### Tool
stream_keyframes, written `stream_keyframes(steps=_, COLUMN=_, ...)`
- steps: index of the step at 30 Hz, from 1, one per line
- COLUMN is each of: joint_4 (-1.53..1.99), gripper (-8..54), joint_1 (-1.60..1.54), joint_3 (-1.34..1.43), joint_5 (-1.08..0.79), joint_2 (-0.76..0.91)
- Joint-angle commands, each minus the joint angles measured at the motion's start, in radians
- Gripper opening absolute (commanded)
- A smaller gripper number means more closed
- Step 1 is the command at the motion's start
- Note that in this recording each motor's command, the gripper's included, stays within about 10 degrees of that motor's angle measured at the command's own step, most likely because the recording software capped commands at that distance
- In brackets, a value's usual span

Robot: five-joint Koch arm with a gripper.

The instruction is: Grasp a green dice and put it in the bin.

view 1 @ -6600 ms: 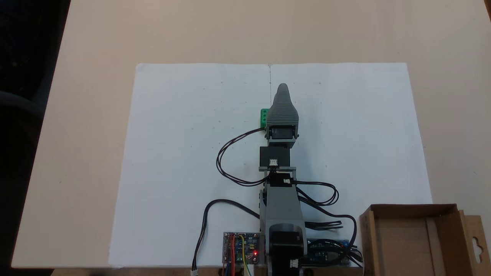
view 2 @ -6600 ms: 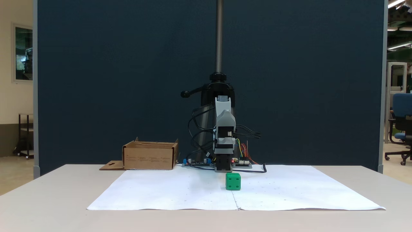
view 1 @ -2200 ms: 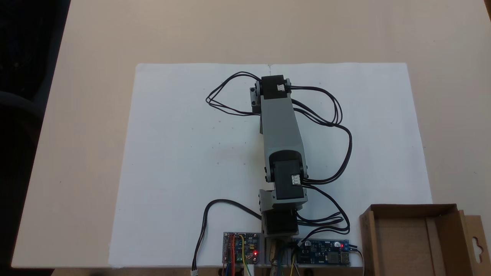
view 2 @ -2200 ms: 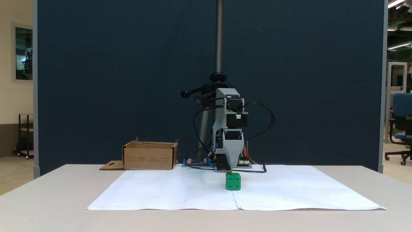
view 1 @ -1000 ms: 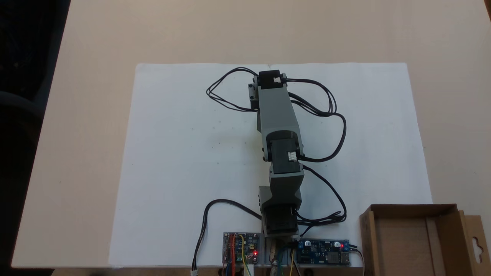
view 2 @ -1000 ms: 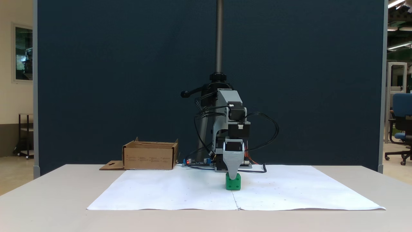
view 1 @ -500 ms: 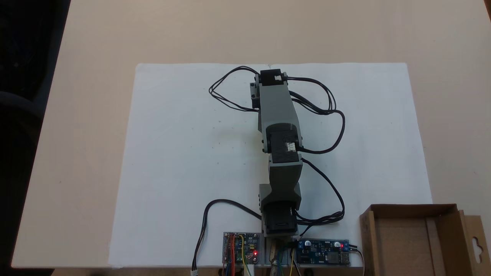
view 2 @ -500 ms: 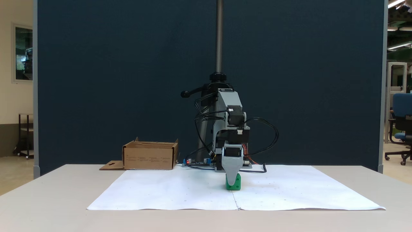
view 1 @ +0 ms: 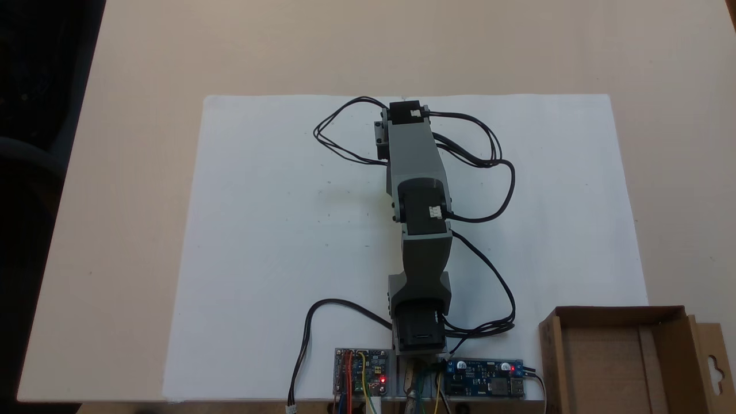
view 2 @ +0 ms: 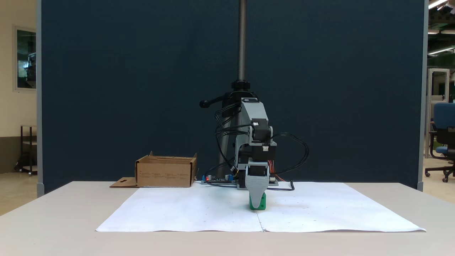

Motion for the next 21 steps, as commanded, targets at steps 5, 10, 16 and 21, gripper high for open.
stream_keyframes(steps=5, joint_4=-0.015, gripper=41.4, joint_1=-0.017, joint_3=-0.046, joint_5=0.052, joint_2=0.003)
stream_keyframes(steps=10, joint_4=-0.015, gripper=38.8, joint_1=-0.017, joint_3=-0.052, joint_5=0.052, joint_2=-0.005)
stream_keyframes(steps=16, joint_4=-0.017, gripper=34.3, joint_1=-0.018, joint_3=-0.058, joint_5=0.051, joint_2=-0.026)
stream_keyframes(steps=21, joint_4=-0.017, gripper=34.0, joint_1=-0.018, joint_3=-0.06, joint_5=0.051, joint_2=-0.031)
